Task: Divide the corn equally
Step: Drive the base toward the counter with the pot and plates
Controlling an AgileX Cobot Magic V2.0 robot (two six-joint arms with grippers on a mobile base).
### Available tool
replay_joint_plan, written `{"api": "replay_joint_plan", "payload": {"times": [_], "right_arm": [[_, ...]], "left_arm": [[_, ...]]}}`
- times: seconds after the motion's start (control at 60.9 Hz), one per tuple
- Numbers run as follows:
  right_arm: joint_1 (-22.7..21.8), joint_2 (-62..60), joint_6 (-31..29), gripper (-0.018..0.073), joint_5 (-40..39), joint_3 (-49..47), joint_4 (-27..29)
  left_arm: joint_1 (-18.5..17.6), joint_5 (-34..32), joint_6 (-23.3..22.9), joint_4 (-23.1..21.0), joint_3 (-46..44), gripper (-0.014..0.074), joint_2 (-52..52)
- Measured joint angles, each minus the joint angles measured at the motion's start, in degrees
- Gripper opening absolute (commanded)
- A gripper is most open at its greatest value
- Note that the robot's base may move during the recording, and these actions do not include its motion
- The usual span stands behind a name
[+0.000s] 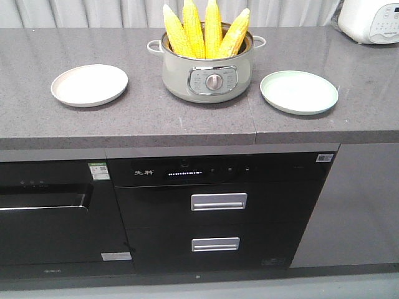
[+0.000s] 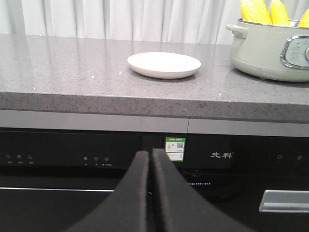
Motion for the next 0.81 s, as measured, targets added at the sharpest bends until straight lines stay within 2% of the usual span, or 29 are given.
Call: {"api": "replay_joint_plan", "payload": {"times": [0.805], "right_arm": [[0.0, 0.0, 0.0, -0.0002, 0.0, 0.0, 0.0]], "left_arm": [[0.0, 0.0, 0.0, 0.0, 0.0, -0.0006, 0.0]]}}
